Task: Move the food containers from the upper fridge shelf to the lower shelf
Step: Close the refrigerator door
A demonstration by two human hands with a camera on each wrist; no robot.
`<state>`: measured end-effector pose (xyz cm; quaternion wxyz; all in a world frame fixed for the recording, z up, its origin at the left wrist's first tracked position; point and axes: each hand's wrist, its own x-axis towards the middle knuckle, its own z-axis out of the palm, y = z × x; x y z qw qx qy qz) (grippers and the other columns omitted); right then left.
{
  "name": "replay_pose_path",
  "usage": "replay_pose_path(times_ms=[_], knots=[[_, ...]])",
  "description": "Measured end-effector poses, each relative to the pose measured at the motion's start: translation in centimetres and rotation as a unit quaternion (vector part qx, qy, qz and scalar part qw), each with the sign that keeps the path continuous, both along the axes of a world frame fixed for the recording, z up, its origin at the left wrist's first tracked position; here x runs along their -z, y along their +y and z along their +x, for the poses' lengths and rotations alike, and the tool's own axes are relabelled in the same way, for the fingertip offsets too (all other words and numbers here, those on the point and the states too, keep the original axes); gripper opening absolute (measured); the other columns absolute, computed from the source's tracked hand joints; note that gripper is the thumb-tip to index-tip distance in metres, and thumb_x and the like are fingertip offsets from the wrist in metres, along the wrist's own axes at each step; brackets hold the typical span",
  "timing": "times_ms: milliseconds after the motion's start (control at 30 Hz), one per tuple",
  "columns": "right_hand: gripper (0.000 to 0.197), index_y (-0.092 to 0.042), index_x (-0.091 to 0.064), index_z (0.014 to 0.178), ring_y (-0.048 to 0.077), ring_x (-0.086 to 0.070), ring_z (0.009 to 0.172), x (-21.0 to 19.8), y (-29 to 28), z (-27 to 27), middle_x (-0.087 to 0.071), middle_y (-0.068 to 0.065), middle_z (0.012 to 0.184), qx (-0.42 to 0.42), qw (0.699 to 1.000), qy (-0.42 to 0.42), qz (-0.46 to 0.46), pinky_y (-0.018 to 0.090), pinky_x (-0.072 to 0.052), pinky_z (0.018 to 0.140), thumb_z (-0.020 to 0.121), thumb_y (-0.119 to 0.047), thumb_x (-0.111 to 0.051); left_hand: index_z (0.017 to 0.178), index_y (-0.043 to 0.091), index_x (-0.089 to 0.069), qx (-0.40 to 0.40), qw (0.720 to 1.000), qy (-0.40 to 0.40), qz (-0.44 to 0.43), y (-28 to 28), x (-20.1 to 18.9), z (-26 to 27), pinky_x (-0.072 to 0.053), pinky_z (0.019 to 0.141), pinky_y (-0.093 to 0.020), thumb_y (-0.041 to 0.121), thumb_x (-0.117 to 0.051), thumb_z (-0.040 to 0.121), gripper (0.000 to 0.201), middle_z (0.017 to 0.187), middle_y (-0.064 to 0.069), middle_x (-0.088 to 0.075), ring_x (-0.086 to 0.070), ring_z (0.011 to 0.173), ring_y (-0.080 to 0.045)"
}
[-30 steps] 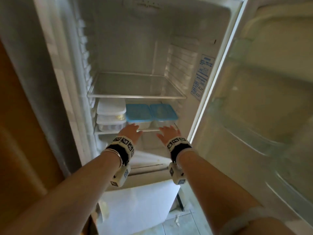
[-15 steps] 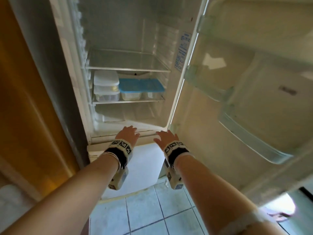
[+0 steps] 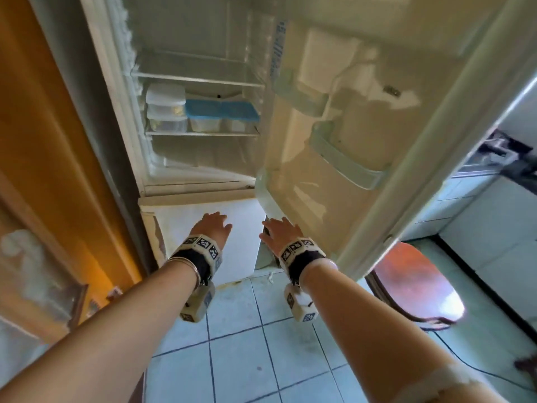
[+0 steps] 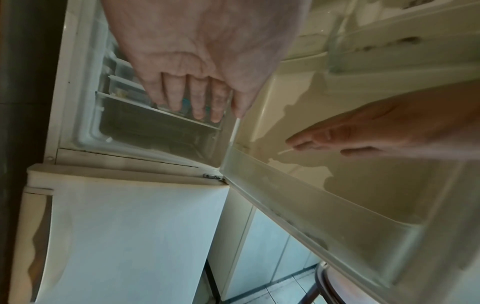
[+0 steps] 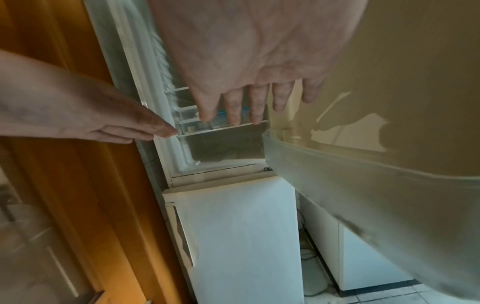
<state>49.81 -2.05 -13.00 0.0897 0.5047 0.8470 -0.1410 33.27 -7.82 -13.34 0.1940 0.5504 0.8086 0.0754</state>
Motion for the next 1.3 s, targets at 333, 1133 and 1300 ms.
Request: replay_pose_path(times_ms=[333,1133,1300], knots=[[0.049,-0.028,-0.028,0.147,0.019,-0.019,0.147,-5.3,-6.2,10.2,-0.029,-0.004,0.156,0.083,0.986,0.096,0.105,0.045,-0.018,0.120,0.099,-0.036,-0.037,0.145,0.013,-0.035,0.069,0.996,0.014,0.054,-3.9,-3.4,6.2,-0.025,0.117,-0.037,0.029,-0.032,0.100,0.048,0.156,-0.004,-0.028,-0.023,0.145,-0.024],[0.084,-0.014,-0.007,0.152,0.031,-0.031,0.139,-14.8,-0.5,18.5,-0.027,0.020,0.151,0.375,0.831,0.372,0.175,0.041,-0.028,0.113,0.089,-0.036,-0.057,0.139,0.011,-0.045,0.051,0.989,0.022,0.134,-3.0,-8.9,7.1,-0.028,0.117,-0.037,0.027,-0.036,0.099,0.044,0.149,-0.009,-0.041,-0.037,0.138,-0.027],[0.068,-0.006,-0.035,0.137,0.033,-0.044,0.127,-14.4,-1.9,16.7,-0.036,0.019,0.140,0.380,0.816,0.381,0.213,0.036,-0.035,0.106,0.085,-0.040,-0.061,0.143,0.011,-0.040,0.046,0.989,0.018,0.139,-3.1,-8.6,6.2,-0.025,0.117,-0.035,0.025,-0.036,0.099,0.046,0.153,-0.009,-0.034,-0.031,0.141,-0.028]])
